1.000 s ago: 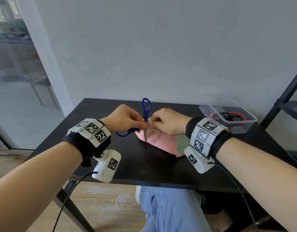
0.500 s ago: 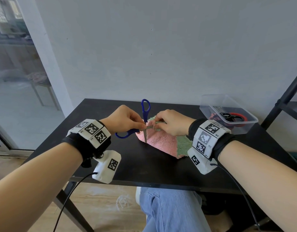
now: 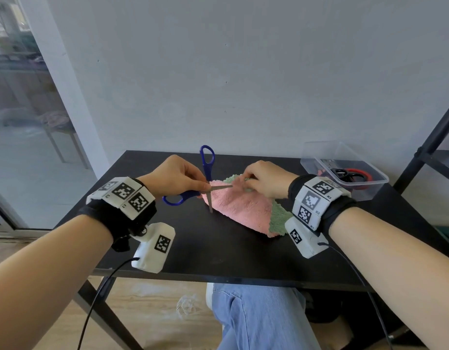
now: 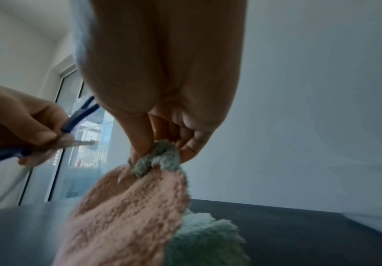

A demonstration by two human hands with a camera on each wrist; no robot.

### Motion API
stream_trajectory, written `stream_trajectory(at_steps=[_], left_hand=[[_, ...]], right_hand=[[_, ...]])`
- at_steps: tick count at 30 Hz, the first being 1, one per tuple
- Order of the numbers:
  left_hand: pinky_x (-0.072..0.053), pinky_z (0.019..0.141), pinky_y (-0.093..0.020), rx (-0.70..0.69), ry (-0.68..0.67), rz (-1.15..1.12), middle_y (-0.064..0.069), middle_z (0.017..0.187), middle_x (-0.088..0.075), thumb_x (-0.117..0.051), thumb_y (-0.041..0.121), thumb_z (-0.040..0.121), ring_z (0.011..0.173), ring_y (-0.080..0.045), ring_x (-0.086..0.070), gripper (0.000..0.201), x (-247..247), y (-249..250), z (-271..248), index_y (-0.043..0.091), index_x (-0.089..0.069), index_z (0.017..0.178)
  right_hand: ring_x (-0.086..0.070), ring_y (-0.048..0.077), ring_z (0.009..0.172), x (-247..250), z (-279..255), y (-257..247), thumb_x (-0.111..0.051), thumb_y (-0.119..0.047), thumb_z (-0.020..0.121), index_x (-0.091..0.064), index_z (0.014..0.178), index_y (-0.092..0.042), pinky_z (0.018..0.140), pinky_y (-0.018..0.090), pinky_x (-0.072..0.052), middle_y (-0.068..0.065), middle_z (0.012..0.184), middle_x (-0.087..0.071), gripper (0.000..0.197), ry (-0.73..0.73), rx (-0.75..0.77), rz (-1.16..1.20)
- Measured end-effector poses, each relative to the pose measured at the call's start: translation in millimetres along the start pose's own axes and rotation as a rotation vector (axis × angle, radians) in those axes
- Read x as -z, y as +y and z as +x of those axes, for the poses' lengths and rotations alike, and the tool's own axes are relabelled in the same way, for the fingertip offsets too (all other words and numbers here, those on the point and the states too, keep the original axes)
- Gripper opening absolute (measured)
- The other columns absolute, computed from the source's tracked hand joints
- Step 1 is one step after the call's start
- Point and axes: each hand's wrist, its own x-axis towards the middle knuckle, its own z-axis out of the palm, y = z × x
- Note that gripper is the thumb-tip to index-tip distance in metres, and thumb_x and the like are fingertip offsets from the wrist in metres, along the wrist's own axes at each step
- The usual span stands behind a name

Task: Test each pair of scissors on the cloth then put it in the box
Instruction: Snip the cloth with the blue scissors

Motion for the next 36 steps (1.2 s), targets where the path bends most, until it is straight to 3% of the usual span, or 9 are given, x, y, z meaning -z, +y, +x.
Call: stream_trajectory(at_steps=[2, 5, 10, 13, 19, 21, 25, 31, 36], left_hand=[[-0.047, 0.057, -0.008, 0.038, 0.052, -0.039, 0.002, 0.068, -0.073, -0.075, 0.021, 0.080, 0.059, 0.001, -0.063, 0.010, 8, -4, -1, 0.013, -0.076, 0.075], [-0.049, 0.058, -0.010, 0.093, 0.121, -0.168, -0.001, 0.070, -0.073, -0.074, 0.019, 0.081, 0.060, -0.002, -0.064, 0.008, 13, -6, -2, 0.011, -0.076, 0.079], [-0.054, 0.060, -0.016, 0.127, 0.150, -0.472, -0.016, 0.090, -0.073, -0.072, 0.008, 0.080, 0.069, -0.015, -0.069, 0.019, 15, 4, -8, 0.002, -0.073, 0.098], [-0.055, 0.060, -0.018, 0.139, 0.119, -0.585, -0.014, 0.091, -0.073, -0.071, 0.006, 0.081, 0.070, -0.016, -0.071, 0.025, 15, 11, -13, 0.002, -0.070, 0.105], [-0.056, 0.075, -0.027, 0.187, 0.138, -0.663, -0.011, 0.096, -0.075, -0.076, 0.009, 0.077, 0.089, -0.021, -0.072, 0.033, 11, 22, -22, 0.000, -0.067, 0.108], [-0.057, 0.076, -0.026, 0.178, 0.152, -0.677, -0.011, 0.096, -0.075, -0.076, 0.010, 0.077, 0.089, -0.021, -0.072, 0.034, 8, 27, -25, 0.000, -0.067, 0.108], [-0.056, 0.066, -0.022, 0.135, 0.150, -0.739, -0.010, 0.097, -0.075, -0.076, 0.010, 0.077, 0.089, -0.019, -0.072, 0.029, 4, 39, -33, 0.004, -0.068, 0.104], [-0.056, 0.060, -0.021, 0.066, 0.156, -0.864, -0.008, 0.091, -0.075, -0.074, 0.009, 0.079, 0.076, -0.015, -0.072, 0.017, -9, 61, -38, 0.005, -0.069, 0.095], [-0.058, 0.064, -0.024, 0.007, 0.147, -0.890, -0.014, 0.095, -0.074, -0.074, 0.007, 0.078, 0.080, -0.020, -0.073, 0.025, -26, 74, -40, -0.001, -0.067, 0.101]], right_hand=[[-0.053, 0.019, 0.063, 1, -2, 9, -0.059, -0.018, 0.091, -0.065, 0.094, 0.007, 0.060, 0.029, -0.041, 0.006, 0.076, -0.063, 0.026, 0.021, -0.022, 0.022], [-0.058, 0.026, 0.072, -3, -4, 14, -0.062, -0.022, 0.090, -0.068, 0.091, -0.002, 0.070, 0.036, -0.048, 0.015, 0.088, -0.067, 0.021, 0.034, -0.011, 0.057], [-0.064, 0.024, 0.088, -9, -9, 10, -0.068, -0.022, 0.086, -0.069, 0.098, -0.010, 0.082, 0.035, -0.051, 0.005, 0.094, -0.067, 0.017, 0.063, -0.002, 0.149], [-0.061, 0.018, 0.089, -9, -14, 6, -0.070, -0.021, 0.085, -0.068, 0.102, -0.009, 0.084, 0.030, -0.048, 0.001, 0.094, -0.065, 0.022, 0.102, 0.002, 0.202], [-0.065, 0.019, 0.093, -6, -27, -2, -0.068, -0.018, 0.085, -0.071, 0.095, -0.011, 0.091, 0.036, -0.051, 0.001, 0.093, -0.069, 0.012, 0.136, 0.016, 0.285], [-0.064, 0.017, 0.091, -4, -34, -6, -0.067, -0.019, 0.086, -0.071, 0.095, -0.011, 0.088, 0.032, -0.051, -0.002, 0.089, -0.068, 0.012, 0.139, 0.029, 0.305], [-0.062, 0.009, 0.074, 3, -49, -16, -0.059, -0.018, 0.092, -0.068, 0.090, -0.010, 0.066, 0.016, -0.048, -0.002, 0.081, -0.066, 0.012, 0.153, 0.052, 0.423], [-0.068, 0.019, 0.075, 5, -72, -32, -0.050, -0.027, 0.097, -0.068, 0.091, -0.004, 0.069, 0.022, -0.054, 0.009, 0.085, -0.072, 0.030, 0.136, 0.034, 0.734], [-0.069, 0.020, 0.076, 7, -90, -32, -0.061, -0.016, 0.092, -0.070, 0.090, -0.006, 0.066, 0.019, -0.055, 0.012, 0.087, -0.073, 0.014, 0.126, 0.064, 0.816]])
